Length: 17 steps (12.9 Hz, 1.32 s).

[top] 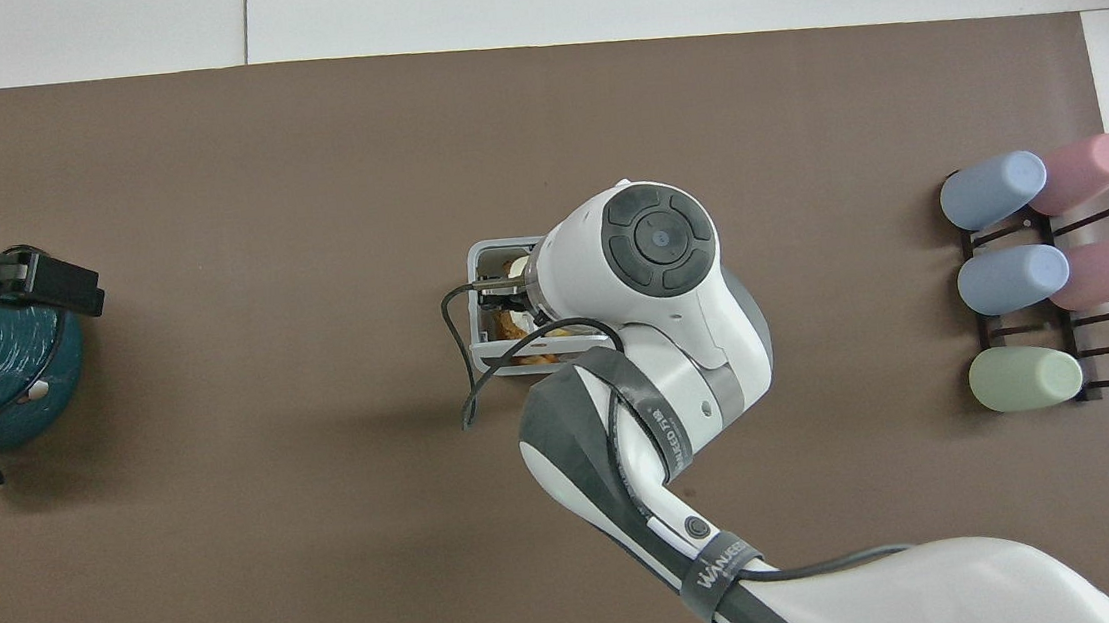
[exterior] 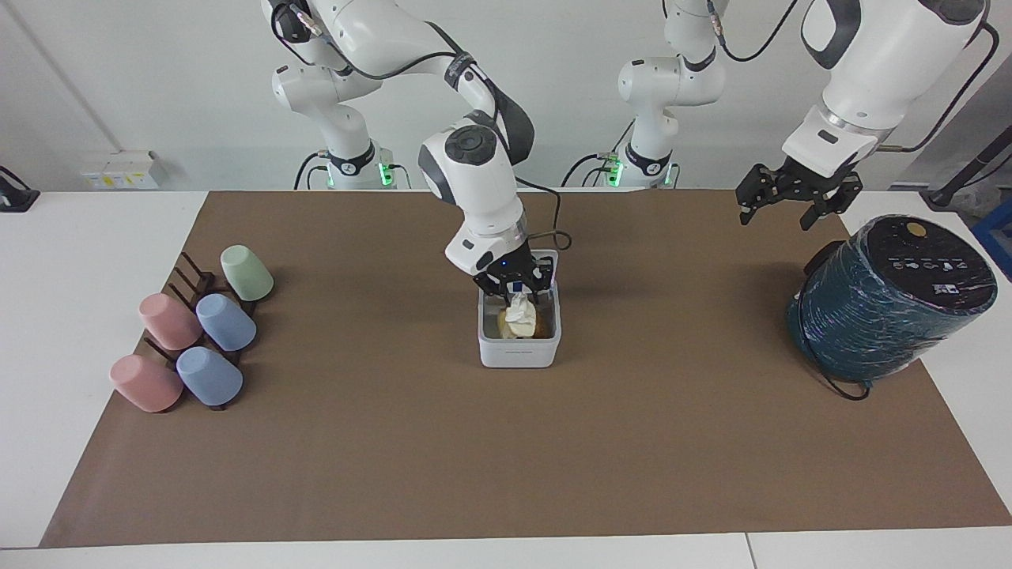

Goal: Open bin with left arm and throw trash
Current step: 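Release the crumpled paper into the bin with the right gripper and withdraw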

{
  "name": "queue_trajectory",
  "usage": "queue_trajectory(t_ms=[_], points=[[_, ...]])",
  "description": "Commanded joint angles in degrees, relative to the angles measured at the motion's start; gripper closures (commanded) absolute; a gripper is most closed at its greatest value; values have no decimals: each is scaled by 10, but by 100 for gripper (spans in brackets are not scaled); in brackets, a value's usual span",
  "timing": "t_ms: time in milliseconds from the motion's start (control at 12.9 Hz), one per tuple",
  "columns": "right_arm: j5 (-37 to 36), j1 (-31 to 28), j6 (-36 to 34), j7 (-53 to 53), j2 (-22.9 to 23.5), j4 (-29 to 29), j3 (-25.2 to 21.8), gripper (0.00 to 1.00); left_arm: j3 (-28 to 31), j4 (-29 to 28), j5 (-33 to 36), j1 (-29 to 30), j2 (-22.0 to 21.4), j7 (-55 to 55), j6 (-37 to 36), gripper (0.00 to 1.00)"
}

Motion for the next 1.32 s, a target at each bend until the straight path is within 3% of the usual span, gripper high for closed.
queue_trajectory(t_ms=[0,388,776,1087,1242], points=[[0,-11,-5,4,-12,10,2,0,-1,-22,11,0,-17,-2,19,0],[-59,-69,-47,-2,-80,8,-3,0,0,-21,11,0,-17,-2,24,0],[-73,-184,-107,-136,-139,7,-3,0,0,-16,11,3,-17,1,28,0],[-75,-236,-182,-190,-186,8,-7,0,-1,-17,11,4,-18,5,28,0],[-78,-216,-231,-202,-209,10,-62,0,-1,-17,11,2,-18,7,27,0]])
